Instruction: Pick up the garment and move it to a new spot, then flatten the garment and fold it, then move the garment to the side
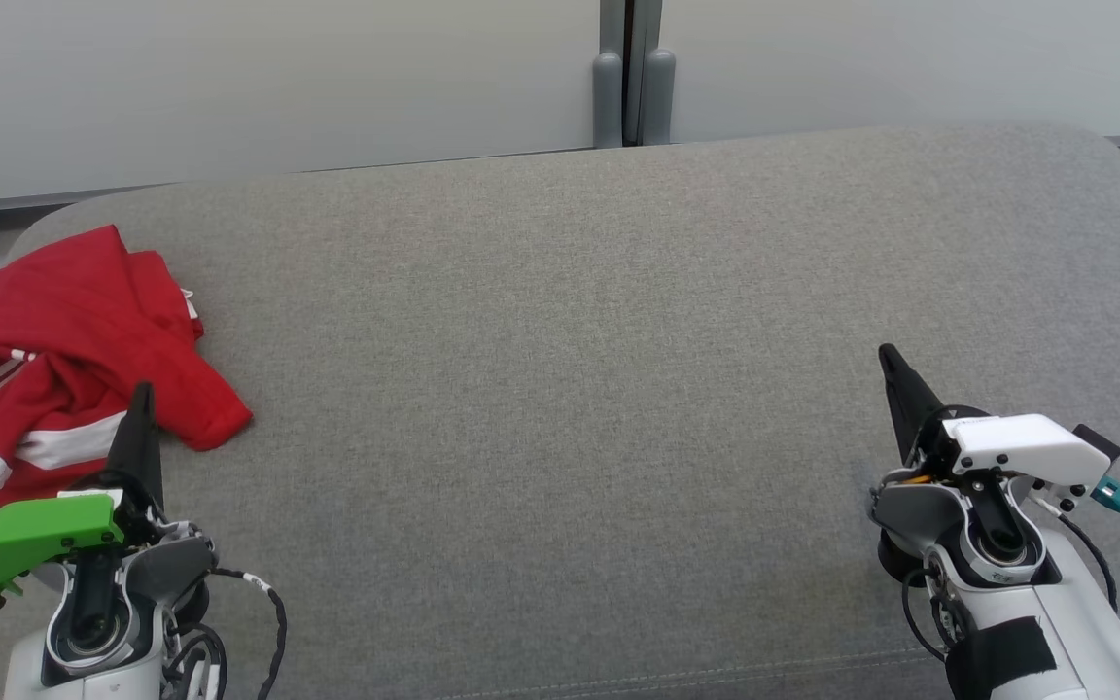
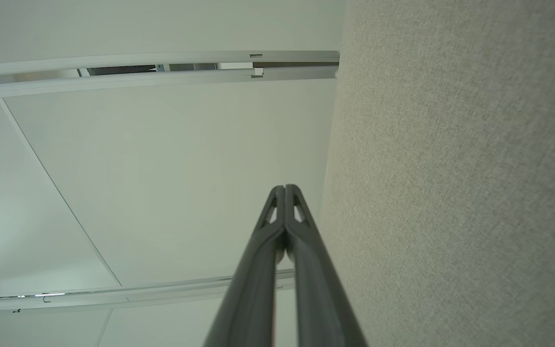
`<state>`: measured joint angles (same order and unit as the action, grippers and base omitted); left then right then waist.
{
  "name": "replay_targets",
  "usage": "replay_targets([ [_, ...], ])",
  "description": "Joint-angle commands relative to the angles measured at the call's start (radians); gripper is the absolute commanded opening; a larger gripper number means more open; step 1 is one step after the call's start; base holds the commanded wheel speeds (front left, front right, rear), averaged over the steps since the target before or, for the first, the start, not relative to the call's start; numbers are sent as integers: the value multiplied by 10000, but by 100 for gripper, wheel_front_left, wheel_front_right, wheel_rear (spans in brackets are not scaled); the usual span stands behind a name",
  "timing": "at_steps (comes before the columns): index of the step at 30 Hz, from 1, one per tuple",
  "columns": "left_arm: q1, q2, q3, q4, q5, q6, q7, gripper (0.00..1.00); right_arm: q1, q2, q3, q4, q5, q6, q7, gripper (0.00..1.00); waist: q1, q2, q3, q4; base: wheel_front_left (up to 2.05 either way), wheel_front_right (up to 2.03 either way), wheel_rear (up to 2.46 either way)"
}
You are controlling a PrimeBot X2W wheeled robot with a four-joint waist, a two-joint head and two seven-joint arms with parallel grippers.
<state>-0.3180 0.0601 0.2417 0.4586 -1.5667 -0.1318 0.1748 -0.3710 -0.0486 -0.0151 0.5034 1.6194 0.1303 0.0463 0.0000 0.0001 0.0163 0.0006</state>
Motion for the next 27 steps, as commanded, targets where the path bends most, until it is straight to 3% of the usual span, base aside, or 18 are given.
replay_targets([
  [1,-104,20,16,-10,22,-29,22,0,-38,-31,0,10,67,9,-2,0,0,-1,0,0,0,0,0],
  [2,-104,20,16,-10,22,-29,22,0,-38,-31,0,10,67,9,-2,0,0,-1,0,0,0,0,0],
  [3,-1,0,-1,-2,-1,0,-1,100,0,0,-1,-2,-1,0,-2,100,0,-1,0,0,0,0,0],
  [15,244,-65,-460,-306,54,3,-416,100,447,-30,73,-419,-299,1,-360,100,0,-1,3,-5,0,0,0],
  [27,330,167,-1163,-848,715,4,-1186,100,692,-201,168,-1045,-1674,2,-853,100,0,-1,-3,-5,0,0,0],
])
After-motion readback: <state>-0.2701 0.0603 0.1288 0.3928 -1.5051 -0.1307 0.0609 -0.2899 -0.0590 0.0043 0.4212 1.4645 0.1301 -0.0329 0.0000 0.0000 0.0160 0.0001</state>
